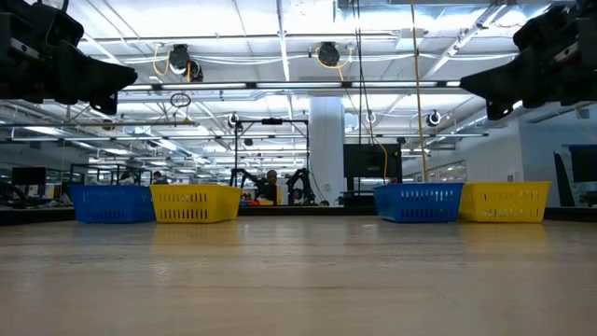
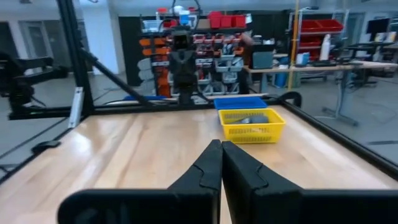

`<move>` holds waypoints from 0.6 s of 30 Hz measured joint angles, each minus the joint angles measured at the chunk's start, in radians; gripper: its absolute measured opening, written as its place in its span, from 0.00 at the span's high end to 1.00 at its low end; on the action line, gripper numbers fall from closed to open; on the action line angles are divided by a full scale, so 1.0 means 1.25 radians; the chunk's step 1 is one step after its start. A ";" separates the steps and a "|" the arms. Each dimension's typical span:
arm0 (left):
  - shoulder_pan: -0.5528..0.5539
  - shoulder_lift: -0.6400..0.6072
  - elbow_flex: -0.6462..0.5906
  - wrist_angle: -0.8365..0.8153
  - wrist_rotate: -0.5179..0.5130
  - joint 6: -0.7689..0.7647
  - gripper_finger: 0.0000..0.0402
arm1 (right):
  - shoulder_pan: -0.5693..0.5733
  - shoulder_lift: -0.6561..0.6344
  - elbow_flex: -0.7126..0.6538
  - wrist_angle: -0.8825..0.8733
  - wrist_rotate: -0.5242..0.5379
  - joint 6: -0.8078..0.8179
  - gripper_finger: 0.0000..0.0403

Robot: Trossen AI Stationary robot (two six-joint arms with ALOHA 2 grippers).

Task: Pick & Place Travel size toiletries
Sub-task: Return to Home Position

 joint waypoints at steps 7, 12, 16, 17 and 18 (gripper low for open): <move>0.000 0.000 0.000 0.000 0.000 0.000 0.94 | -0.017 0.000 0.000 -0.001 -0.003 0.001 1.00; 0.000 0.000 0.000 0.000 0.000 0.000 0.94 | -0.018 0.001 0.000 0.013 -0.012 0.006 1.00; 0.000 0.000 0.000 0.000 0.000 0.000 0.94 | -0.018 0.014 0.000 0.039 -0.011 -0.003 1.00; 0.000 0.000 0.000 0.000 0.000 0.000 0.94 | -0.018 0.013 0.000 0.048 -0.011 -0.003 1.00; 0.000 0.000 0.000 0.000 0.000 0.000 0.94 | -0.018 0.013 0.000 0.052 -0.011 -0.003 1.00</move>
